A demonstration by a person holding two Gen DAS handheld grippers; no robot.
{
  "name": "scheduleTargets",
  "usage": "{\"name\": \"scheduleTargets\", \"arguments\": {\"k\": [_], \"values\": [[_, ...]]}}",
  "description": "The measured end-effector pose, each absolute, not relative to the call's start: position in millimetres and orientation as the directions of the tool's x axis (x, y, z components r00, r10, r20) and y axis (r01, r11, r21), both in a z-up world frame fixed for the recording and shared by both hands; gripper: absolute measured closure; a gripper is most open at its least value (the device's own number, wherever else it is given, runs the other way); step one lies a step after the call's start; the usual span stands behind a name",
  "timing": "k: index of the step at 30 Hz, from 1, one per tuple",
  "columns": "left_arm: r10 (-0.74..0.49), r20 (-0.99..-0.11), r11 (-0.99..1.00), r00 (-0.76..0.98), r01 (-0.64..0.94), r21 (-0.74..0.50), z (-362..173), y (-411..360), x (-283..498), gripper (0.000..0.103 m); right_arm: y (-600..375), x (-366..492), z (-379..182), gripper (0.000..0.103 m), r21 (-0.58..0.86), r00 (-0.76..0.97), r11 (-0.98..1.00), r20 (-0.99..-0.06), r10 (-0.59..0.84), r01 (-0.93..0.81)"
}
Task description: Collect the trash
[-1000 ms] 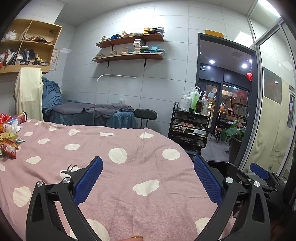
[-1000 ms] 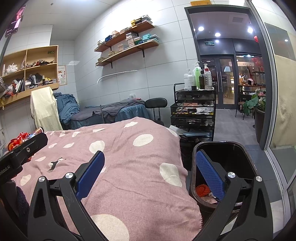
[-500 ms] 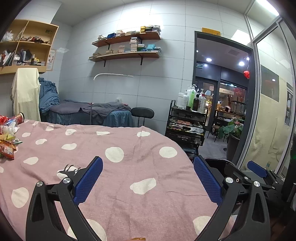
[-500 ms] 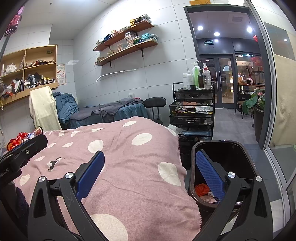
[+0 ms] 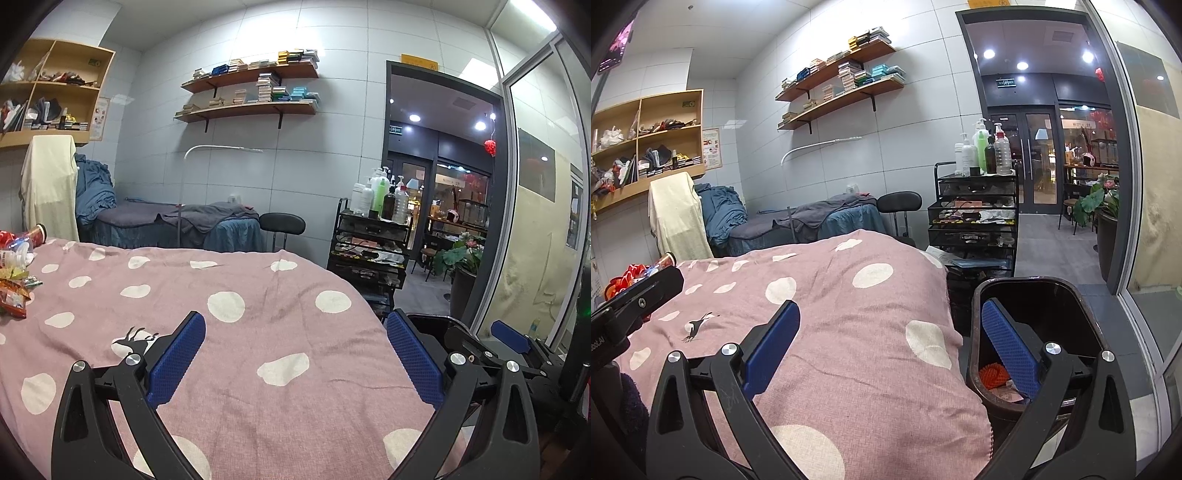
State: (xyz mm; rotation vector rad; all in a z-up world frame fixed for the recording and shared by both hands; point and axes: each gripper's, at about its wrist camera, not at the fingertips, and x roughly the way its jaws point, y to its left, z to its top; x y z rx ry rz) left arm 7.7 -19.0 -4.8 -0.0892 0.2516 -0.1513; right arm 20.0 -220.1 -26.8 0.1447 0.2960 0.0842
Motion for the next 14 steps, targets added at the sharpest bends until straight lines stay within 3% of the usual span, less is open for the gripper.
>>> {"name": "scheduleTargets", "arguments": {"k": [14], "values": [[-0.138, -0.249, 0.988, 0.959, 0.114, -0.108, -7.4, -17.7, 7.4, 0.005, -222.0, 20.4, -28.3, 0.006, 0.16, 0.952, 0.985, -0.289, 0.102, -0.057]]}}
